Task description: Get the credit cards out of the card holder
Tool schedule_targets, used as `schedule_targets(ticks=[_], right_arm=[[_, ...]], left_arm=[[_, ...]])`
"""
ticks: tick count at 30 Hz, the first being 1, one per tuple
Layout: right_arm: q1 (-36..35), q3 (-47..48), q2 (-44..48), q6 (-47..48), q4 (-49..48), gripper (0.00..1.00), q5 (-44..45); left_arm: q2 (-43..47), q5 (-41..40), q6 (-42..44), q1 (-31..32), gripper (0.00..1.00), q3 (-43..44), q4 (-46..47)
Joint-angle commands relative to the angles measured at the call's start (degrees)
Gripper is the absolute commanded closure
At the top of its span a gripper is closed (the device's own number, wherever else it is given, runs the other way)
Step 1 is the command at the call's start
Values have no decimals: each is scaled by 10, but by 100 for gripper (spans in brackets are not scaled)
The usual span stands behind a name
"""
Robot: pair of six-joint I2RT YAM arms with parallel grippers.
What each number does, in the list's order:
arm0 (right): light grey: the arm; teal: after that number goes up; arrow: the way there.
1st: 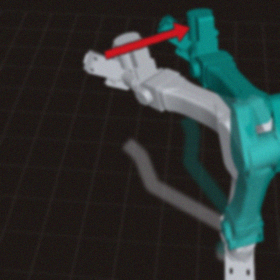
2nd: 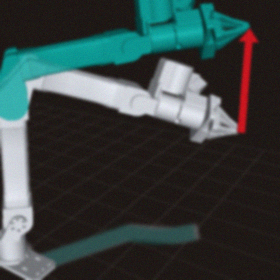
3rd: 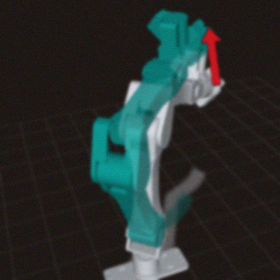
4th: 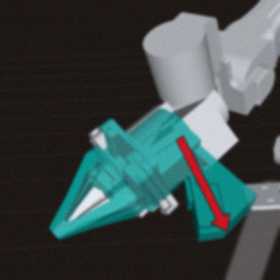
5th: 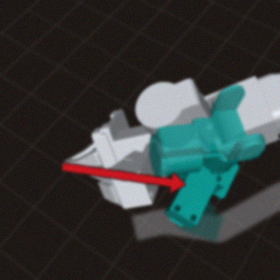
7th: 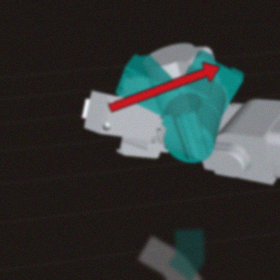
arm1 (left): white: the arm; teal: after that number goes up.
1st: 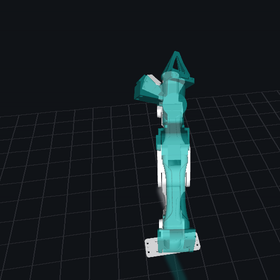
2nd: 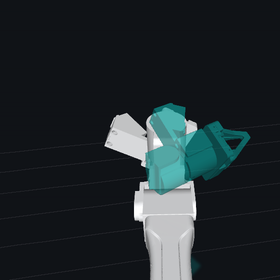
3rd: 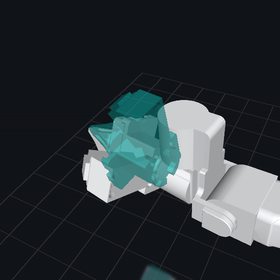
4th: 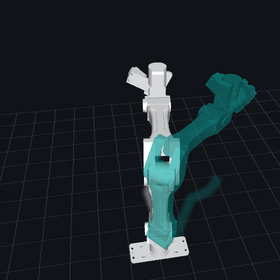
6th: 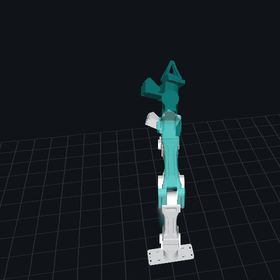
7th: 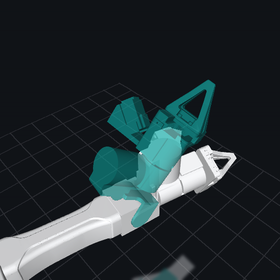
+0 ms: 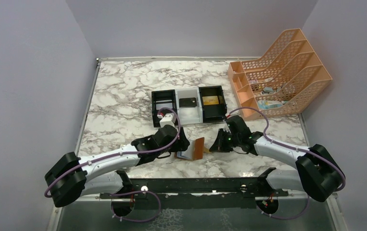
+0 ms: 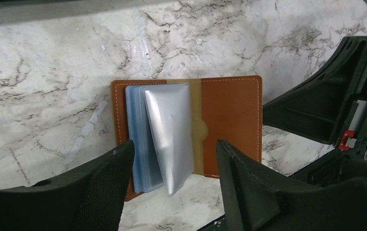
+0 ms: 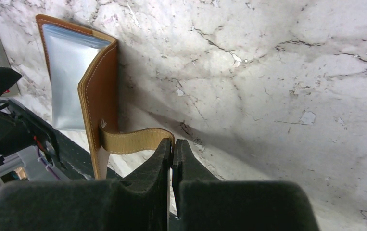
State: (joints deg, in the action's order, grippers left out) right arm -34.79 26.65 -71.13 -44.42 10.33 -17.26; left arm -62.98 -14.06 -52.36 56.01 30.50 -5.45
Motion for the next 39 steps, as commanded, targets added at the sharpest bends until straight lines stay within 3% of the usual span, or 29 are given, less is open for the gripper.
schedule_targets(ticks=[1, 10, 15, 24, 34, 39], right_arm=[[4, -7, -12, 7, -21, 99, 1], [5, -13, -22, -4, -30, 99, -5], [5, -15, -24, -5, -29, 99, 0], [5, -14, -38, -5, -35, 99, -1], [4, -25, -40, -11, -50, 97, -3], [5, -24, -28, -18, -40, 91, 13]], left_arm=[[-29, 54, 10, 3, 35, 1, 39], [-67, 89, -5, 3, 41, 4, 55], [-85, 86, -13, 3, 40, 19, 17], [-80, 98, -23, 3, 37, 8, 27], [-68, 111, -11, 19, 43, 10, 65], [-97, 171, 2, 21, 44, 5, 146]])
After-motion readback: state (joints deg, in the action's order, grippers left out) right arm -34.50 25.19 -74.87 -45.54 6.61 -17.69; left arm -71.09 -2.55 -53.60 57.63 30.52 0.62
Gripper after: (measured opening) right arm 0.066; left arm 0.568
